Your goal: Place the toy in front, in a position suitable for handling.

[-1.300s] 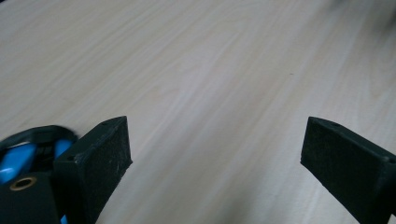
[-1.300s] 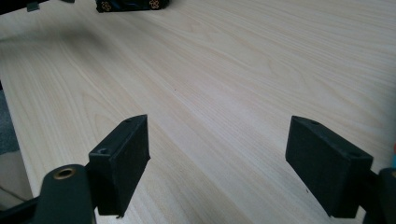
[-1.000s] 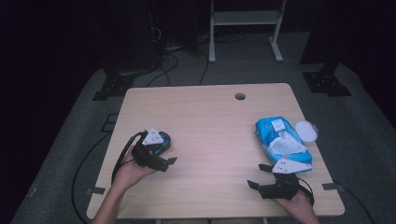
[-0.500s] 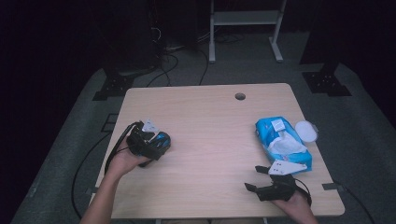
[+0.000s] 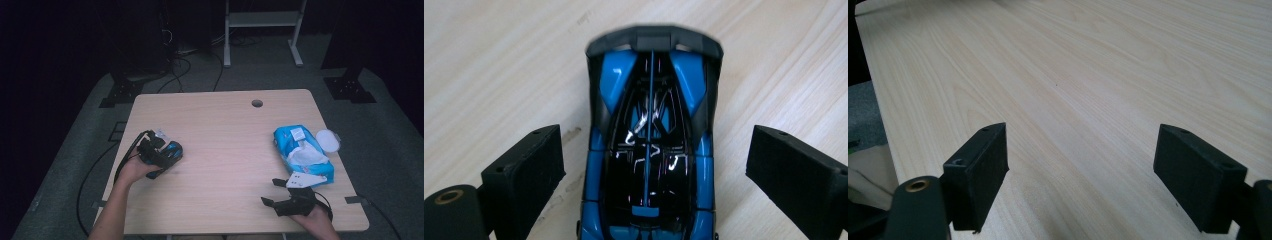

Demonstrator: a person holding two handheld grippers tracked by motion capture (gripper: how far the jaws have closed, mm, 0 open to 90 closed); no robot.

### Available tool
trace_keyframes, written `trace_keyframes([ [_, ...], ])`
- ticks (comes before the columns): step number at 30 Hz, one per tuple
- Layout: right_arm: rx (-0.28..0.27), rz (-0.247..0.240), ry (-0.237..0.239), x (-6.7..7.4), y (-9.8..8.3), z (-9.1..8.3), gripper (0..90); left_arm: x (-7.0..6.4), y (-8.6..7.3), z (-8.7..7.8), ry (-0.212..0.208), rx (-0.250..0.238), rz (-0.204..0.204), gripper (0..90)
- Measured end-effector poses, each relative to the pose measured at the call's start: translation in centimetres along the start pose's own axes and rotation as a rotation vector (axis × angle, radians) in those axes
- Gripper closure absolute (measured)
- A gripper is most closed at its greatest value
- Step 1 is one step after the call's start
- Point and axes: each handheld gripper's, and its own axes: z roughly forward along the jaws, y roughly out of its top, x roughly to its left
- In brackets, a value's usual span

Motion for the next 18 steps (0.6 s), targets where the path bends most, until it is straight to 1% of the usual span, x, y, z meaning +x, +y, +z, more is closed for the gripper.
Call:
trace_keyframes([
  [1, 0.0, 0.0, 0.0, 0.0, 0.0, 0.0, 21.0, 0.0, 0.0, 0.0, 0.0, 0.0, 0.0, 7.7],
  [3, 0.0, 0.0, 0.001, 0.0, 0.0, 0.0, 21.0, 0.1, -0.1, 0.3, -0.009, 0.026, -0.001, 7.7],
  [5, 0.001, 0.001, 0.002, 0.1, 0.0, 0.0, 21.0, 0.1, -0.2, 0.6, -0.015, 0.04, -0.002, 7.7],
  [6, 0.0, 0.001, 0.004, 0.1, 0.0, -0.1, 21.0, 0.0, -0.1, 0.7, -0.01, 0.043, 0.005, 7.7],
  [8, 0.0, -0.001, 0.003, 0.1, 0.0, 0.0, 21.0, 0.0, -0.1, 0.8, -0.003, 0.043, 0.007, 7.7],
  [9, 0.003, -0.002, 0.003, 0.1, 0.0, 0.0, 21.0, 0.1, -0.1, 0.9, -0.003, 0.057, 0.004, 7.7],
  [13, 0.002, -0.004, 0.003, 0.1, 0.0, 0.0, 21.0, 0.4, -0.3, 1.1, -0.007, 0.067, -0.01, 8.1],
  [14, 0.0, -0.005, 0.003, 0.1, 0.0, 0.0, 21.0, 0.5, -0.3, 1.0, -0.019, 0.065, -0.014, 8.7],
  [15, 0.0, -0.005, 0.003, 0.1, 0.0, 0.0, 21.0, 0.5, -0.3, 1.0, -0.019, 0.065, -0.014, 11.0],
  [16, -0.001, -0.005, 0.005, 0.1, 0.0, 0.0, 21.0, 0.4, -0.3, 1.0, -0.021, 0.065, -0.007, 11.6],
  [18, 0.001, -0.007, 0.007, 0.1, 0.1, 0.1, 21.0, 0.6, -0.4, 1.0, -0.026, 0.067, -0.013, 12.0],
])
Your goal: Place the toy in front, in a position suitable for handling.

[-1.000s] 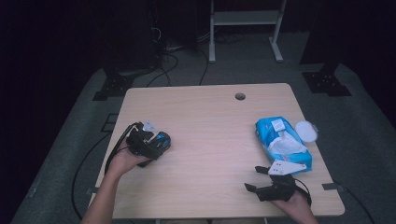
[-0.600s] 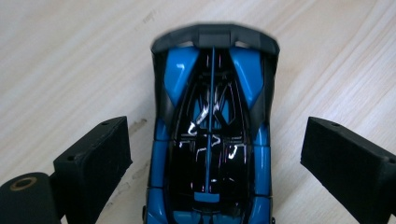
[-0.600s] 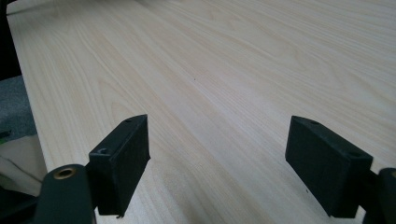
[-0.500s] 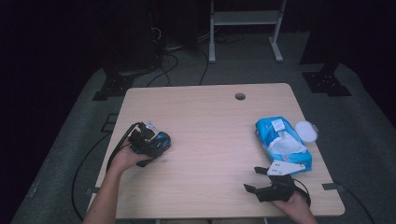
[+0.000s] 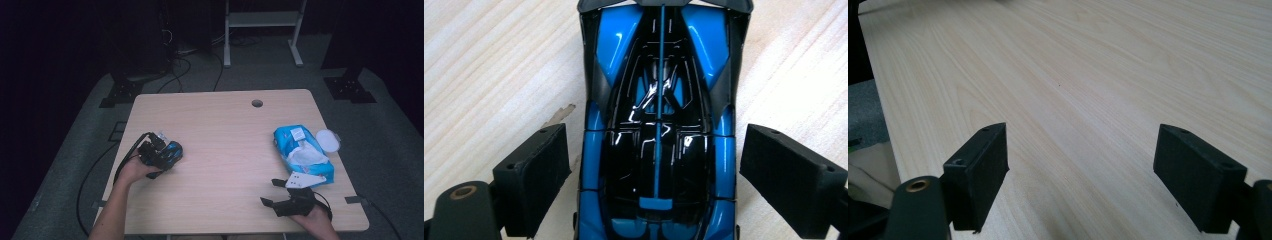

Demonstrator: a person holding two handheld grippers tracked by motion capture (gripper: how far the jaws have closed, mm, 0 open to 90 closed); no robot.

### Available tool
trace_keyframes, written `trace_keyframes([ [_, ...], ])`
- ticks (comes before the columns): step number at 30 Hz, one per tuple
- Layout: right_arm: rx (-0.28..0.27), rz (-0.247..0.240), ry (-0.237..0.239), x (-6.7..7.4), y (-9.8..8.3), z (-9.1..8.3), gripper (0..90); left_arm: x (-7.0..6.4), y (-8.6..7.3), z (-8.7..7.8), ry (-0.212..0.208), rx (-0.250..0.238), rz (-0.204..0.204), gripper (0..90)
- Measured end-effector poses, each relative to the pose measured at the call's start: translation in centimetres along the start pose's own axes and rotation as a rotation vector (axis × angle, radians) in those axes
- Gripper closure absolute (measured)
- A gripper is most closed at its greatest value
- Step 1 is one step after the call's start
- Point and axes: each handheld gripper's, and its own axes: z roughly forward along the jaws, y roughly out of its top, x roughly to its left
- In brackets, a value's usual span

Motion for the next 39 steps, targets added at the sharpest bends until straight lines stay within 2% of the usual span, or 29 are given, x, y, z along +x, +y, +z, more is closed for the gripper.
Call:
trace_keyframes([
  [3, 0.003, -0.001, 0.002, 0.02, 0.0, 0.07, 21.0, 0.05, -0.09, 0.2, 0.006, 0.01, 0.0, 12.9],
  [4, 0.005, -0.004, 0.003, 0.09, 0.0, 0.05, 21.3, 0.03, -0.19, 0.53, -0.003, 0.038, 0.005, 12.9],
  [7, 0.002, -0.004, 0.005, 0.15, 0.02, -0.02, 21.4, 0.07, -0.17, 0.57, -0.01, 0.034, -0.002, 13.0],
  [9, -0.001, -0.003, 0.002, 0.11, 0.02, -0.07, 21.4, 0.13, -0.18, 0.55, -0.024, 0.03, -0.003, 15.5],
  [10, -0.001, -0.002, 0.001, 0.08, 0.02, -0.08, 21.4, 0.31, -0.27, 0.48, -0.053, 0.028, -0.015, 18.4],
  [14, -0.003, -0.008, 0.002, 0.15, 0.04, -0.11, 21.4, 0.42, -0.39, 0.36, -0.054, 0.03, -0.027, 23.2],
  [21, 0.003, -0.009, 0.006, 0.19, 0.0, -0.02, 21.5, 0.49, -0.42, 0.25, -0.053, 0.038, -0.034, 25.1],
  [25, 0.003, -0.011, 0.007, 0.24, 0.01, -0.02, 21.5, 0.35, -0.35, 0.15, -0.043, 0.054, -0.025, 25.5],
  [29, 0.003, -0.009, 0.007, 0.18, 0.02, 0.03, 21.5, 0.14, 0.06, 0.05, -0.029, 0.097, -0.001, 25.6],
  [31, 0.005, -0.012, 0.008, 0.2, 0.0, 0.05, 21.5, 0.08, 0.09, 0.0, -0.023, 0.099, 0.015, 25.7],
  [39, 0.004, -0.009, 0.008, 0.15, -0.05, 0.0, 21.5, 0.1, -0.13, -0.25, -0.036, 0.088, 0.012, 25.9],
])
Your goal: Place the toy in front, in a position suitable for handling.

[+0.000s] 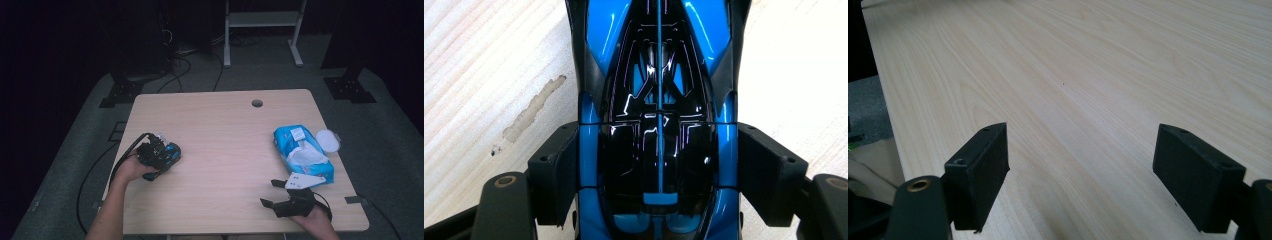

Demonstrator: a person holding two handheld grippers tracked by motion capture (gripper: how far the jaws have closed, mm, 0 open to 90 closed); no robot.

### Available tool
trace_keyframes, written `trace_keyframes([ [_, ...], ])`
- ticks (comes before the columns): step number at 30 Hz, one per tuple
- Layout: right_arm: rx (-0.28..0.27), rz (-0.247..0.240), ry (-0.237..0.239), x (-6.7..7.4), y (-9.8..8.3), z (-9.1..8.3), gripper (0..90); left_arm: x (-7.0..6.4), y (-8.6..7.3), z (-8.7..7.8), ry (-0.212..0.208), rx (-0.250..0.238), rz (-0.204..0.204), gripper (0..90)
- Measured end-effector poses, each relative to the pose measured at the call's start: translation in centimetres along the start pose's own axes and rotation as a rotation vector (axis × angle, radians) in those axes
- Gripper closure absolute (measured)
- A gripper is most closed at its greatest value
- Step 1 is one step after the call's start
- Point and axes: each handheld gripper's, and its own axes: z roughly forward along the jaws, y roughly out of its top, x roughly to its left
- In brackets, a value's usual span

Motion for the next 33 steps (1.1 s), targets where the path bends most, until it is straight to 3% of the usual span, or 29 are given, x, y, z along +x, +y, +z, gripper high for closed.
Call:
trace_keyframes([
  [10, 0.008, -0.018, 0.006, 0.5, 0.2, 0.3, 21.5, -1.1, 0.7, -1.9, 0.011, -0.047, 0.065, 26.0],
  [15, 0.005, -0.016, 0.005, 0.5, 0.2, 0.2, 21.5, -2.6, 1.8, -3.1, 0.003, -0.091, 0.115, 25.9],
  [16, 0.0, -0.016, 0.003, 0.4, 0.2, 0.1, 21.5, -3.5, 2.5, -3.5, 0.0, -0.105, 0.159, 26.0],
  [19, 0.0, -0.013, 0.001, 0.3, 0.2, 0.1, 21.5, -4.7, 3.3, -3.5, -0.005, -0.114, 0.192, 26.0],
  [20, -0.003, -0.013, 0.0, 0.3, 0.2, 0.0, 21.5, -6.0, 4.1, -3.4, -0.016, -0.132, 0.225, 26.0],
  [22, -0.004, -0.012, -0.002, 0.3, 0.2, -0.1, 21.5, -6.7, 4.5, -3.4, -0.023, -0.137, 0.247, 25.9],
  [23, -0.013, -0.013, -0.005, 0.3, 0.3, -0.3, 21.5, -8.3, 5.5, -3.2, -0.038, -0.145, 0.295, 25.9],
  [24, -0.013, -0.013, -0.005, 0.3, 0.3, -0.3, 21.5, -8.3, 5.5, -3.2, -0.038, -0.145, 0.295, 25.9],
  [25, -0.024, -0.011, -0.01, 0.2, 0.3, -0.6, 21.5, -9.9, 6.3, -2.9, -0.052, -0.154, 0.345, 25.9],
  [26, -0.03, -0.007, -0.014, 0.1, 0.3, -0.7, 21.5, -9.9, 6.3, -2.9, -0.052, -0.154, 0.345, 26.0],
  [28, -0.033, -0.005, -0.019, -0.1, 0.3, -0.9, 21.5, -11.5, 7.2, -2.5, -0.071, -0.154, 0.387, 26.0],
  [29, -0.047, 0.004, -0.03, -0.3, 0.3, -1.2, 21.5, -13.0, 7.9, -2.1, -0.09, -0.158, 0.427, 25.9],
  [30, -0.047, 0.004, -0.03, -0.3, 0.3, -1.2, 21.5, -13.0, 7.9, -2.1, -0.09, -0.158, 0.427, 26.0],
  [33, -0.087, 0.02, -0.055, -0.7, 0.2, -2.3, 22.0, -15.9, 9.1, -1.1, -0.113, -0.153, 0.505, 25.9],
])
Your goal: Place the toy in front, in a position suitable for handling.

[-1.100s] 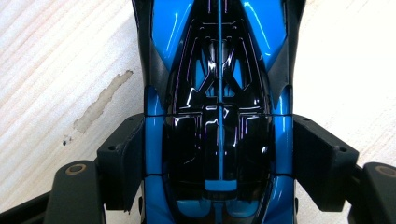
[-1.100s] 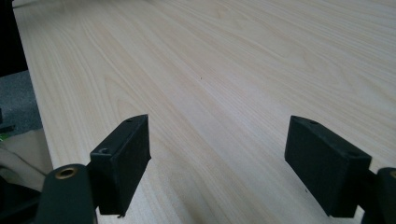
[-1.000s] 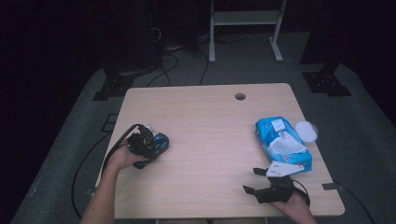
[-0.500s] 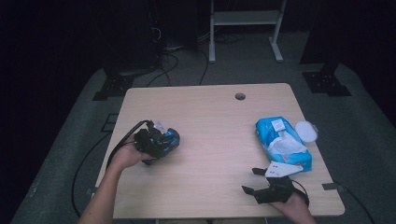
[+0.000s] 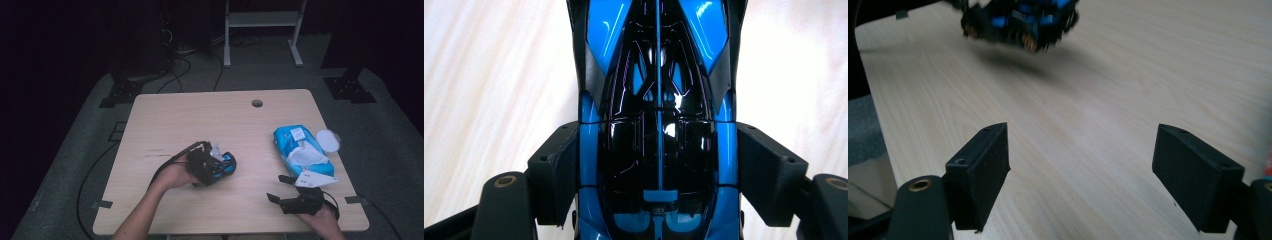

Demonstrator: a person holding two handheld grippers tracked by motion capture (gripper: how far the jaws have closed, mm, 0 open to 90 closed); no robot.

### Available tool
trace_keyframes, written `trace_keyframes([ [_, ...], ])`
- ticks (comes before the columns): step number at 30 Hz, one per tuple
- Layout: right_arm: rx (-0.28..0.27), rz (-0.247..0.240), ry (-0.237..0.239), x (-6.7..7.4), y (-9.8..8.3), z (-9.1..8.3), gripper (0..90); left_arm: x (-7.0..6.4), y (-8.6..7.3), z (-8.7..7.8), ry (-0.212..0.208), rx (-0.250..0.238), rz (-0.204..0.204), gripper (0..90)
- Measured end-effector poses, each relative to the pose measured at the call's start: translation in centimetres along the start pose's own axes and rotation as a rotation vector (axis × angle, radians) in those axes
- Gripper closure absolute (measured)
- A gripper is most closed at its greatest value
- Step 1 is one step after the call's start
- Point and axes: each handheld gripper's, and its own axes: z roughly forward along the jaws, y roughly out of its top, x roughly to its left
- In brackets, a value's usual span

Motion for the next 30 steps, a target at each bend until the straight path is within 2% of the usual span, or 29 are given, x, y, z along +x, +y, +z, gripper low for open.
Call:
trace_keyframes([
  [1, 0.0, 0.0, 0.0, 0.0, 0.0, 0.0, 22.0, 0.0, 0.0, 0.0, 0.0, 0.0, 0.0, 25.9],
  [4, -0.03, 0.012, -0.034, -0.4, 0.0, -0.9, 22.1, -1.0, 1.1, 1.2, -0.026, 0.004, 0.036, 25.9],
  [8, -0.046, 0.026, -0.053, -0.7, -0.1, -1.4, 22.2, -2.3, 2.2, 2.7, -0.066, 0.008, 0.074, 25.9],
  [13, -0.058, 0.03, -0.077, -0.8, 0.0, -1.7, 22.5, -3.1, 2.6, 3.7, -0.079, 0.029, 0.107, 25.9],
  [17, -0.055, 0.027, -0.127, -1.1, 0.1, -1.9, 23.2, -3.1, 2.4, 4.2, -0.097, 0.013, 0.096, 27.2],
  [18, -0.07, 0.012, -0.152, -1.0, 0.3, -2.2, 23.6, -3.2, 2.2, 4.3, -0.097, 0.014, 0.1, 27.2],
  [23, -0.099, -0.035, -0.209, -0.9, 1.0, -2.8, 24.3, -3.0, 2.1, 4.5, -0.112, 0.008, 0.088, 27.1],
  [24, -0.101, -0.045, -0.243, -1.3, 1.4, -3.2, 24.3, -2.9, 2.1, 4.6, -0.115, 0.008, 0.087, 27.0],
  [26, -0.104, -0.041, -0.255, -1.7, 1.7, -3.4, 24.3, -2.9, 2.1, 4.6, -0.118, 0.008, 0.081, 26.9],
  [27, -0.105, -0.037, -0.287, -2.5, 2.1, -3.9, 24.2, -3.0, 2.1, 4.5, -0.1, -0.001, 0.084, 25.1],
  [28, -0.105, -0.037, -0.287, -2.5, 2.1, -3.9, 24.2, -3.0, 2.1, 4.5, -0.1, -0.001, 0.084, 19.9],
  [29, -0.101, -0.034, -0.303, -3.1, 2.3, -4.2, 24.2, -3.1, 2.1, 4.4, -0.092, -0.009, 0.078, 19.9],
  [30, -0.099, -0.021, -0.339, -4.3, 2.7, -4.6, 24.3, -3.3, 2.2, 3.9, -0.067, -0.039, 0.07, 15.2],
])
